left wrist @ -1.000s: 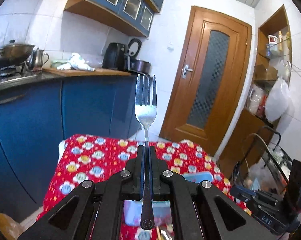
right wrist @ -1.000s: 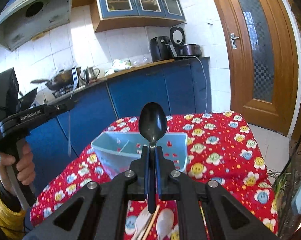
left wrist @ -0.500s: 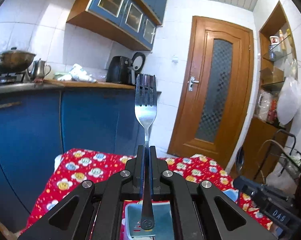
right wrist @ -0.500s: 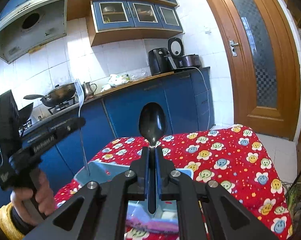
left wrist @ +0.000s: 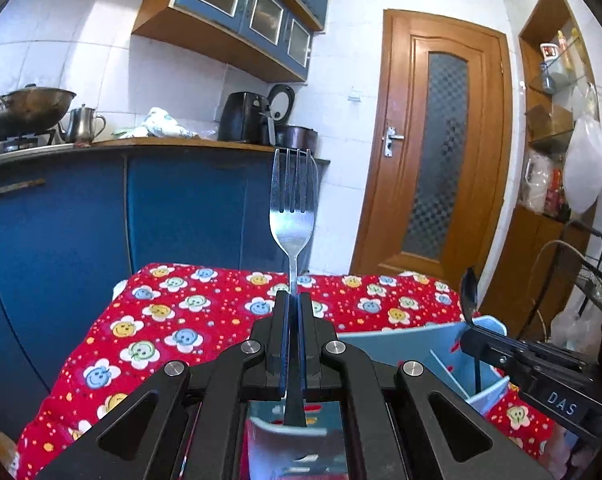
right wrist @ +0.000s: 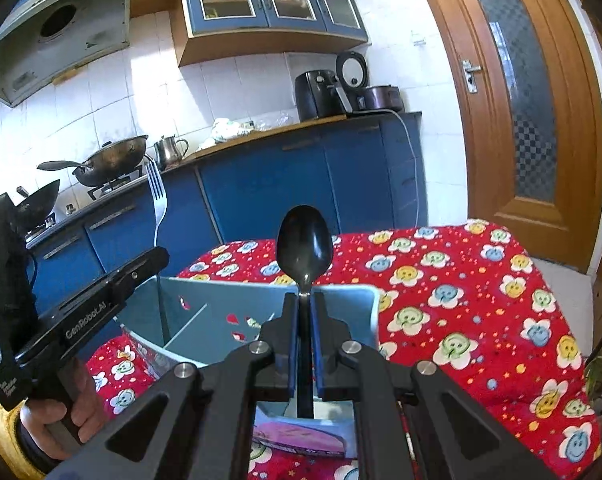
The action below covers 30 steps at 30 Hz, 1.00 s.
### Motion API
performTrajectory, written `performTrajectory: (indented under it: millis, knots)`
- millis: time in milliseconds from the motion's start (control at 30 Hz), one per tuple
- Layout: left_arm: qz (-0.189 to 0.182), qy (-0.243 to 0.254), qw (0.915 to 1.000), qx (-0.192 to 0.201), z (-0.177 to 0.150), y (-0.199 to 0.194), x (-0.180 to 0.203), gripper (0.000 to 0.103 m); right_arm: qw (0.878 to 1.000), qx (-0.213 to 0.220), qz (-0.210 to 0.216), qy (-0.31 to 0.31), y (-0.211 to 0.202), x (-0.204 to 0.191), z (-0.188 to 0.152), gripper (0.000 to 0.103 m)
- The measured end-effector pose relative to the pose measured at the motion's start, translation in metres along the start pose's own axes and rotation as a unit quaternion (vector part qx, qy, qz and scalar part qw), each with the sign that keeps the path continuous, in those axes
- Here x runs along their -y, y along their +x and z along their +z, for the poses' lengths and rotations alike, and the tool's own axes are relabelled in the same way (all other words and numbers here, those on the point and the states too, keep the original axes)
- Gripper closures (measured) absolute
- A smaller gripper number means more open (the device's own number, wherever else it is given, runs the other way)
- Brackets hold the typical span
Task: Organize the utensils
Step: 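Carry the black spoon to the blue box with right tool while left carries fork, then drop the black spoon into the box with right tool while left releases fork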
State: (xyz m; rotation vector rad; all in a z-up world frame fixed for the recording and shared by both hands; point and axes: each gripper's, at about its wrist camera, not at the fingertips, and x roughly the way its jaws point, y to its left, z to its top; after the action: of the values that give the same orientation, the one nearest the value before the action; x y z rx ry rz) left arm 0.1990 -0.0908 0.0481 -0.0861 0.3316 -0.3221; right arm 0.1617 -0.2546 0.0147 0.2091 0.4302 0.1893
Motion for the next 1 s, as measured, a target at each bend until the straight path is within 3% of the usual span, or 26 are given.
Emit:
performTrajectory:
  millis: [400, 600, 667, 1000]
  knots:
    - [0.004, -0.005, 0.9998, -0.016, -0.003, -0.01, -0.001, 0.099, 0.999, -0.039, -0.023, -0.001, 0.007, 0.002, -0.003, 0.094]
    - [-0.002, -0.022, 0.9992, -0.032, -0.001, -0.016, -0.007, 0.082, 0.999, -0.036, -0.017, 0.013, 0.002, 0.004, -0.003, 0.08]
    - [-0.006, -0.024, 0.9989, -0.039, 0.001, -0.019, -0.007, 0.069, 0.999, -0.029, -0.018, 0.013, -0.003, 0.002, -0.001, 0.07]
    - [-0.013, -0.026, 0.998, -0.055, 0.011, -0.049, -0.014, 0.057, 1.0, 0.003, -0.031, -0.002, -0.044, -0.013, 0.015, 0.065]
